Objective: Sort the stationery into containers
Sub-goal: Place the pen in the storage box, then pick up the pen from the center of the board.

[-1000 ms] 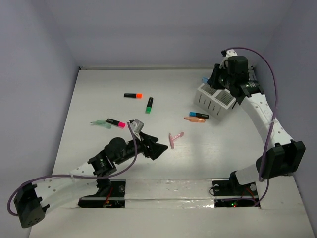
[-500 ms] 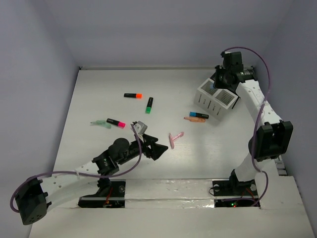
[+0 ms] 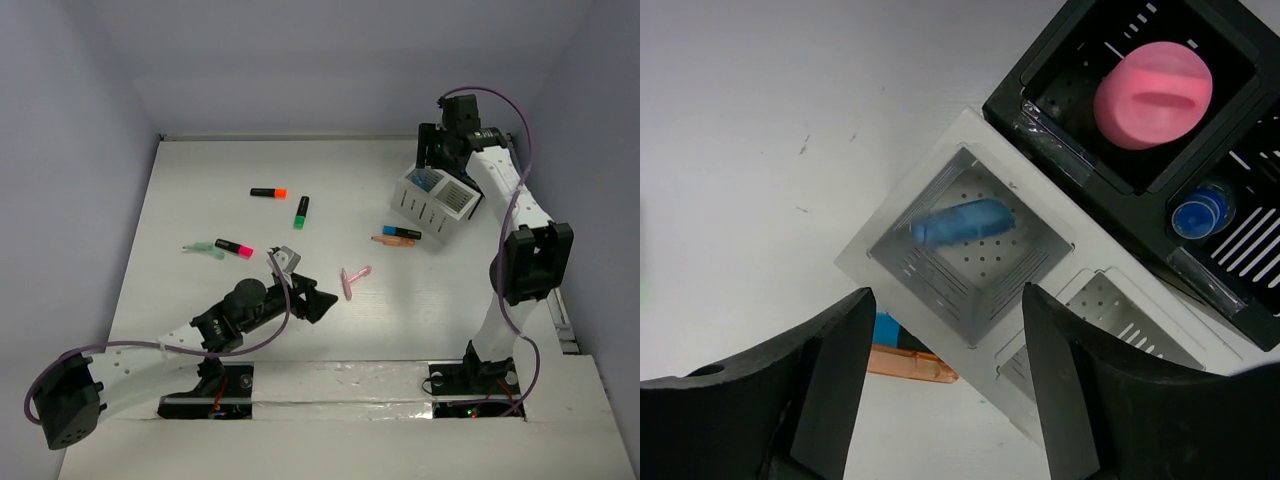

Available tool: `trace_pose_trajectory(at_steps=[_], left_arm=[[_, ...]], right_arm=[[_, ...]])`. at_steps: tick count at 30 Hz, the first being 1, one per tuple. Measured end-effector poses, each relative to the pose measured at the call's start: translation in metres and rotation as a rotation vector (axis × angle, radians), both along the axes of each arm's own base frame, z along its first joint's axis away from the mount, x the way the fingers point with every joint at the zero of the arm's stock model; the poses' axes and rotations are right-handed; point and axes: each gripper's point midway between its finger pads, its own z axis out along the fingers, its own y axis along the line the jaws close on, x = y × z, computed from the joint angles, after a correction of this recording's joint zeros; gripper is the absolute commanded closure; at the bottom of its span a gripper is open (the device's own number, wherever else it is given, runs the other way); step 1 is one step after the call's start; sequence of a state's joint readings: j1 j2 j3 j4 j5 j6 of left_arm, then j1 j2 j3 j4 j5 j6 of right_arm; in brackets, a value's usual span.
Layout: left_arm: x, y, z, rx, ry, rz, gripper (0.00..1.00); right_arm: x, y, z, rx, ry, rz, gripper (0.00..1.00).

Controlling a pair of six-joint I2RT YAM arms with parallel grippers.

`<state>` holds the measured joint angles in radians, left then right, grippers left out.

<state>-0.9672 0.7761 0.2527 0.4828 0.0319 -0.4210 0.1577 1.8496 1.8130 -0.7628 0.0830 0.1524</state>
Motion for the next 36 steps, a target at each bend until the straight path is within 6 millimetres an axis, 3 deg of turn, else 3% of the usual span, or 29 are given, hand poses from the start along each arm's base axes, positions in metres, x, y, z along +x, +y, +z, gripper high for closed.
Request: trace_pose_trajectory(at_steps=[3,6,7,8,10,12,16,18,19,22,25,33,36], left_arm=[[0.001,0.000,-0.002,0.009,0.001,0.006,0.30],[0.002,0.001,-0.004,0.013,0.001,0.009,0.35],[0.003,0.001,-0.004,0.016,0.002,0.014,0.37],[0.004,0.001,-0.005,0.019,0.003,0.019,0.43],[0.006,0.002,-0.007,0.027,0.007,0.035,0.47],[0.009,0.003,-0.008,0.031,0.011,0.052,0.54],[0.015,0.003,-0.007,0.034,0.014,0.080,0.64],[0.017,0.003,-0.007,0.035,0.017,0.094,0.68],[0.018,0.004,-0.007,0.038,0.019,0.099,0.69],[0.019,0.005,-0.011,0.047,0.032,0.115,0.70],[0.020,0.006,-0.015,0.055,0.046,0.124,0.71],[0.022,0.003,-0.047,0.140,0.102,0.128,0.71],[0.023,0.002,-0.063,0.186,0.130,0.128,0.59]], right_arm=[[0.000,0.002,0.008,0.011,-0.022,0.006,0.39],[-0.012,0.014,0.018,0.065,-0.066,0.053,0.76],[-0.021,0.020,0.020,0.084,-0.073,0.071,0.95],[-0.033,0.028,0.022,0.105,-0.080,0.100,1.00],[-0.058,0.059,0.022,0.148,-0.095,0.179,1.00],[-0.090,0.102,0.013,0.176,-0.090,0.300,1.00],[-0.153,0.168,-0.041,0.212,0.022,0.499,1.00],[-0.184,0.175,-0.079,0.214,0.126,0.532,0.89],[-0.196,0.173,-0.095,0.213,0.171,0.527,0.66],[-0.219,0.166,-0.123,0.212,0.253,0.503,0.31],[-0.229,0.164,-0.132,0.234,0.266,0.483,0.18],[-0.225,0.167,-0.160,0.257,0.271,0.437,0.21],[-0.220,0.168,-0.167,0.250,0.267,0.426,0.24]])
